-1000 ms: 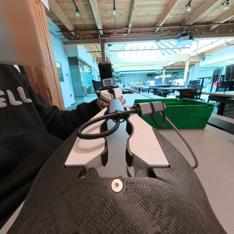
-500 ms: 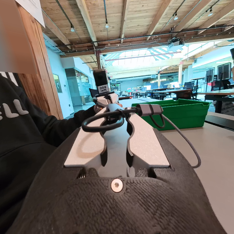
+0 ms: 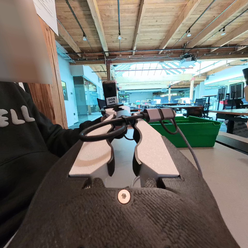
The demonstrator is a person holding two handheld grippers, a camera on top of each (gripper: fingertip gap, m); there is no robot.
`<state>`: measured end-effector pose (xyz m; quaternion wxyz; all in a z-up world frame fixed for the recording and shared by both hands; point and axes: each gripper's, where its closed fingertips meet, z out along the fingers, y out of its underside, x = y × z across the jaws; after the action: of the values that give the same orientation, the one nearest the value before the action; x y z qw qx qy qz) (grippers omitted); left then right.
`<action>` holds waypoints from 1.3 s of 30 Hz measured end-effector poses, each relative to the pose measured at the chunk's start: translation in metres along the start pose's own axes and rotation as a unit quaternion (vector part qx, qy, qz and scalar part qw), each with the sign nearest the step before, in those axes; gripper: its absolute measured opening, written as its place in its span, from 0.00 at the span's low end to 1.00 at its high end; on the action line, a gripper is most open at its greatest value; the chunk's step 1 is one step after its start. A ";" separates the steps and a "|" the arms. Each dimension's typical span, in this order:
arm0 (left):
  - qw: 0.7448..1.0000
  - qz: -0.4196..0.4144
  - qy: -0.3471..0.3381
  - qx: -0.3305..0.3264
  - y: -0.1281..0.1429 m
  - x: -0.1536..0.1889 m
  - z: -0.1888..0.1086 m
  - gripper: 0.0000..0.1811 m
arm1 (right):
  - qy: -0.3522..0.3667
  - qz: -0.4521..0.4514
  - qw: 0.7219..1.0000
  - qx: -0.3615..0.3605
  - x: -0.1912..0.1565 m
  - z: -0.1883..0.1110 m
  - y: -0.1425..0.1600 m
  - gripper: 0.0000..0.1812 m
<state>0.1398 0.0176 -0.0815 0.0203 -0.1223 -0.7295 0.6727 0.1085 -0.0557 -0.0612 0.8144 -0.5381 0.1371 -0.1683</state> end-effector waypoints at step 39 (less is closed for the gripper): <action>0.993 0.048 0.017 -0.111 0.022 0.009 -0.005 0.05 | -0.018 -0.021 0.989 -0.144 -0.009 0.003 0.045 0.12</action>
<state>0.1354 0.0254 -0.1036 -0.0131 -0.1701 -0.7922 0.5859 0.1074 -0.0330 -0.1012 0.7273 -0.6551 0.1342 -0.1545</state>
